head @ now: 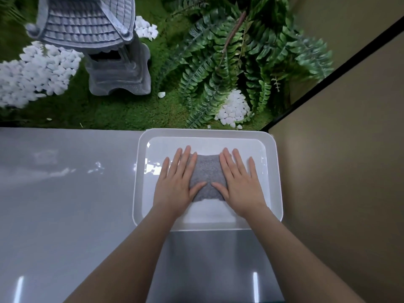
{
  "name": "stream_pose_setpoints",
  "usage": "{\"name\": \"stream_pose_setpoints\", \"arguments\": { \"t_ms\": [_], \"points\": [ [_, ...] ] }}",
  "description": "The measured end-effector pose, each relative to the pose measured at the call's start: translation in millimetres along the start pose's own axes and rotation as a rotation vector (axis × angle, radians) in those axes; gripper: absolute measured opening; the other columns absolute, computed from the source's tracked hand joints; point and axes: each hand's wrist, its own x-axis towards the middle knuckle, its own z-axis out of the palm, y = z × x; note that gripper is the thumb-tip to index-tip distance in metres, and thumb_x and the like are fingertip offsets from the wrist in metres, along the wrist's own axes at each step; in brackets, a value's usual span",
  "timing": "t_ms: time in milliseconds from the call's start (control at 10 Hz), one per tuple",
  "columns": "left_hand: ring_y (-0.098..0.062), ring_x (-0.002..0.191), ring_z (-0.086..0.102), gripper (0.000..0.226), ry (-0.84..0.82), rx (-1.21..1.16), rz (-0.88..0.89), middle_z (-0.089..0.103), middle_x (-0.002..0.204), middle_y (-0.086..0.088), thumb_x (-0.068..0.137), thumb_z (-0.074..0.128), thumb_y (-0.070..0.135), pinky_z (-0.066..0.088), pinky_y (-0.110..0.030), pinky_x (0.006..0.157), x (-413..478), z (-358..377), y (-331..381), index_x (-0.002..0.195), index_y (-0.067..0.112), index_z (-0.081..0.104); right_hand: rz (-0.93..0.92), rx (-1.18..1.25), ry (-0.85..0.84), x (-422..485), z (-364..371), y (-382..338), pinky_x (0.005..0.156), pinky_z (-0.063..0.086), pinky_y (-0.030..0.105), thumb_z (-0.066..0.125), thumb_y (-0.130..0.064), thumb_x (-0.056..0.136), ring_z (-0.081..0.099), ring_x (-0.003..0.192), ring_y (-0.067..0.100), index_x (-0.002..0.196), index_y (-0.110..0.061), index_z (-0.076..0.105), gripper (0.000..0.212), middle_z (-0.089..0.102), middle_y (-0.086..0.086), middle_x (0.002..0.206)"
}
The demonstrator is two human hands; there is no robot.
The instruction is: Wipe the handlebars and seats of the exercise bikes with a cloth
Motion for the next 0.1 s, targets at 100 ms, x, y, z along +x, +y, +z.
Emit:
{"name": "stream_pose_setpoints", "arguments": {
  "t_ms": [100],
  "points": [
    [-0.025, 0.147, -0.006, 0.08, -0.042, 0.037, -0.01, -0.01, 0.158, -0.005, 0.087, -0.001, 0.066, 0.007, -0.044, 0.119, -3.4, -4.1, -1.9, 0.148, 0.015, -0.01, 0.005, 0.007, -0.012, -0.3, -9.6, 2.6, 0.118, -0.002, 0.05, 0.008, -0.069, 0.088, -0.018, 0.145, 0.021, 0.15, -0.016, -0.011, 0.084, -0.018, -0.001, 0.157]
  ]
}}
